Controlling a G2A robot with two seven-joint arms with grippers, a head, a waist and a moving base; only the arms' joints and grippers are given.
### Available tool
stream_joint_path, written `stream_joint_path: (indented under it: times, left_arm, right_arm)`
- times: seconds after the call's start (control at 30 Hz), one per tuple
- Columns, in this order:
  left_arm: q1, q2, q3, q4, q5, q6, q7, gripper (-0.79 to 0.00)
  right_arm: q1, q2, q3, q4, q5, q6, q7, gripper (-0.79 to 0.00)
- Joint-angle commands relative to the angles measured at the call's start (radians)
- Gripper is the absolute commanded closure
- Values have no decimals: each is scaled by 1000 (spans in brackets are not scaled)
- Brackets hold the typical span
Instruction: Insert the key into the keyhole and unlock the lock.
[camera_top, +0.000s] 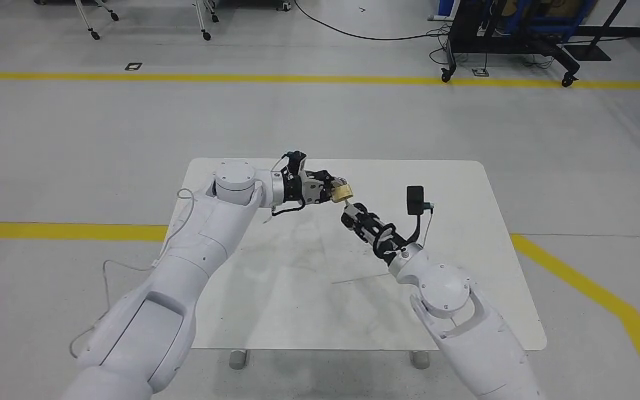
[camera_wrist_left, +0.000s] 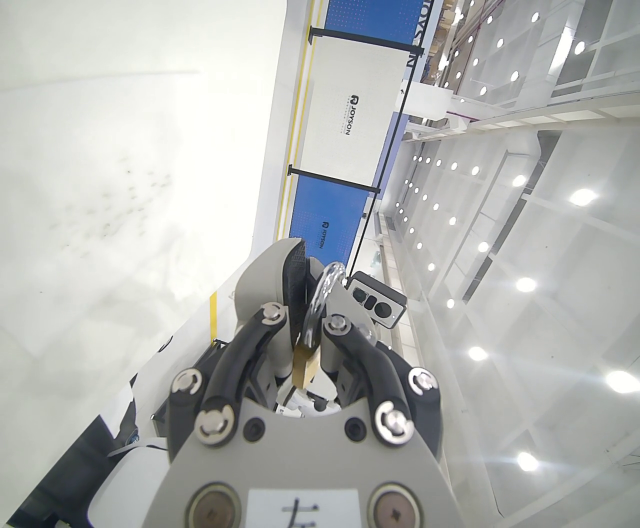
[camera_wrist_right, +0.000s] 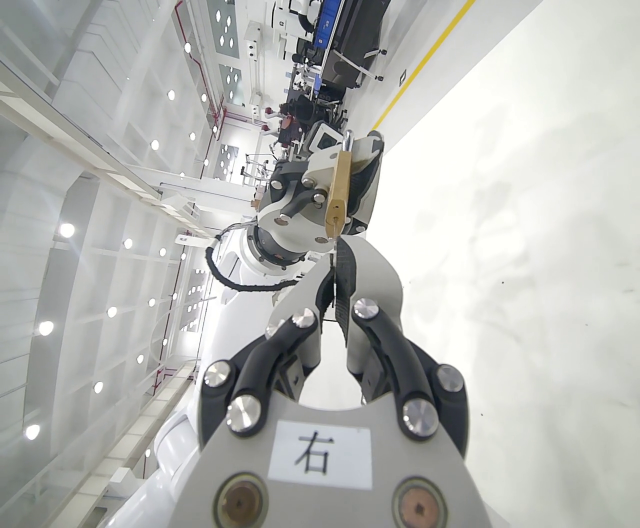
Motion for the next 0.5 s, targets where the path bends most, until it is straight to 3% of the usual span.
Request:
stream_joint_path:
  times: [0.0, 0.47]
  left_arm:
    - [0, -1, 0, 0, 4, -1, 2, 0]
    - [-1, -7, 3, 1, 25, -10, -9, 0]
  right_arm:
    - [-3, -1, -1, -1, -9, 4, -21, 0]
    - [16, -13, -12, 29, -26, 15, -77, 0]
